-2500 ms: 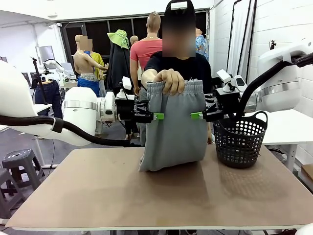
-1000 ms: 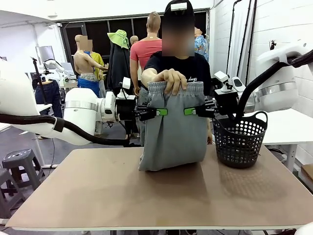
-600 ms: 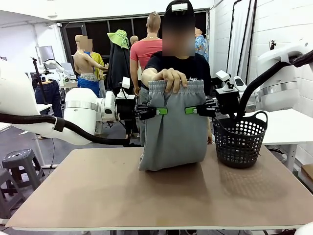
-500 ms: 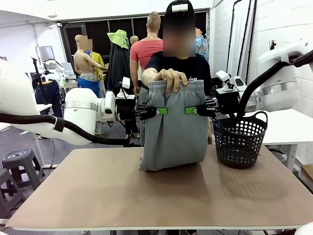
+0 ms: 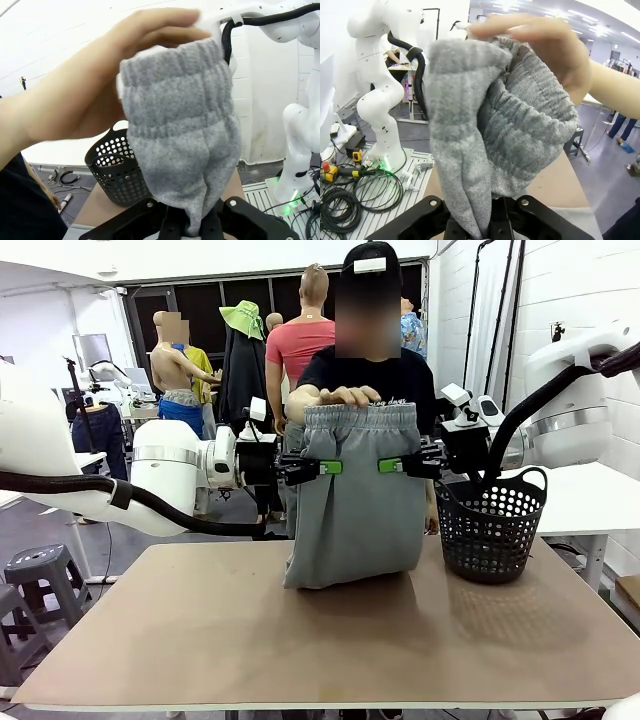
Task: Fold the training pants.
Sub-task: Release the ends of the Training pants and then grab the overlapped ends.
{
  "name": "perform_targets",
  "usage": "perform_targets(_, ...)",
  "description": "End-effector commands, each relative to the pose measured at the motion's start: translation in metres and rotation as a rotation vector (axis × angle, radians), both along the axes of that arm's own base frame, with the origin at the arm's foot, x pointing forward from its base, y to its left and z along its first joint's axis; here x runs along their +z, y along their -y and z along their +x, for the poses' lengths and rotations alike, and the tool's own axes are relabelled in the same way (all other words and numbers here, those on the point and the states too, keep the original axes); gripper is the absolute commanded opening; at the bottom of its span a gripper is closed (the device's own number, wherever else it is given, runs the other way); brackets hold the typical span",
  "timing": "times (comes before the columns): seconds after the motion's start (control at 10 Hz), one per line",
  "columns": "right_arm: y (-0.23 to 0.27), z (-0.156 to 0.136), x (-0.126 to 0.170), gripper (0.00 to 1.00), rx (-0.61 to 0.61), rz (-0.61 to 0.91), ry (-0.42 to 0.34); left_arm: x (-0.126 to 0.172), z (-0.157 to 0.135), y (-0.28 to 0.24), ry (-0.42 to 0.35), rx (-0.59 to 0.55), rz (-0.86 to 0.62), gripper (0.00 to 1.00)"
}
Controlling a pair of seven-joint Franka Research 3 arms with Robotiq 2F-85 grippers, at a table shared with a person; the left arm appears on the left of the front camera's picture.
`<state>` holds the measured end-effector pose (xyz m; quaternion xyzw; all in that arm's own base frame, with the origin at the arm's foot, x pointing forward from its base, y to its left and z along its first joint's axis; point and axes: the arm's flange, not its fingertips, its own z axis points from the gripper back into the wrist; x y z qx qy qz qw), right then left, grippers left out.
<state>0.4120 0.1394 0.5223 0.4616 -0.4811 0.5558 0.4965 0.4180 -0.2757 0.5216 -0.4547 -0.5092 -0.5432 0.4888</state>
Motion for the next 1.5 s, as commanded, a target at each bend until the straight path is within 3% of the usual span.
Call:
perform_targets(0.0, -0.0002, -0.0027, 0.0004, 0.0, -0.005, 0.027, 0.004, 0.0028, 0.0, 0.0003, 0.009, 0.013, -0.023, 0.0)
perform_targets(1.4, -0.0002, -0.0027, 0.0004, 0.0, -0.005, 0.027, 0.004, 0.0028, 0.0, 0.0003, 0.009, 0.013, -0.023, 0.0)
